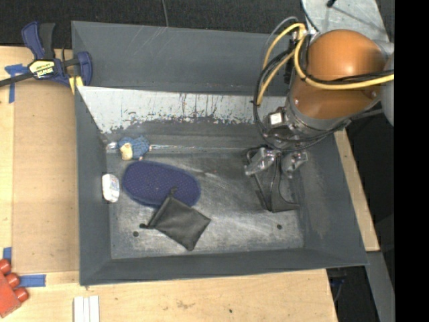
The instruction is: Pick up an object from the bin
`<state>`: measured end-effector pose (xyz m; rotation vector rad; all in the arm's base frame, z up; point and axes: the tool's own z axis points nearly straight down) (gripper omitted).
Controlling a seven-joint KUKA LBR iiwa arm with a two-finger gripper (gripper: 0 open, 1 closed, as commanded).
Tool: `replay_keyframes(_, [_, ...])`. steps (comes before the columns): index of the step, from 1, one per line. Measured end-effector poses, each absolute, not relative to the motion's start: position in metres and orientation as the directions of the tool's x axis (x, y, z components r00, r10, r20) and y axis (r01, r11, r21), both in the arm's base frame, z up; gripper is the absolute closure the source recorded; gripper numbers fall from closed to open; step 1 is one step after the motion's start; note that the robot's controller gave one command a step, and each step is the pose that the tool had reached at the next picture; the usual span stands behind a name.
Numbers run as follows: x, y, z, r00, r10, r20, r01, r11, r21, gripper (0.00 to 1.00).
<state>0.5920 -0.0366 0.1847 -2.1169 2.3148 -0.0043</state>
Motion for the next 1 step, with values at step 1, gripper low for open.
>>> replay_keyframes(1, [0.591, -0.0368, 0.1856, -0.092, -0.996, -0.003, -0.996, 0.092, 0.002, 1.0])
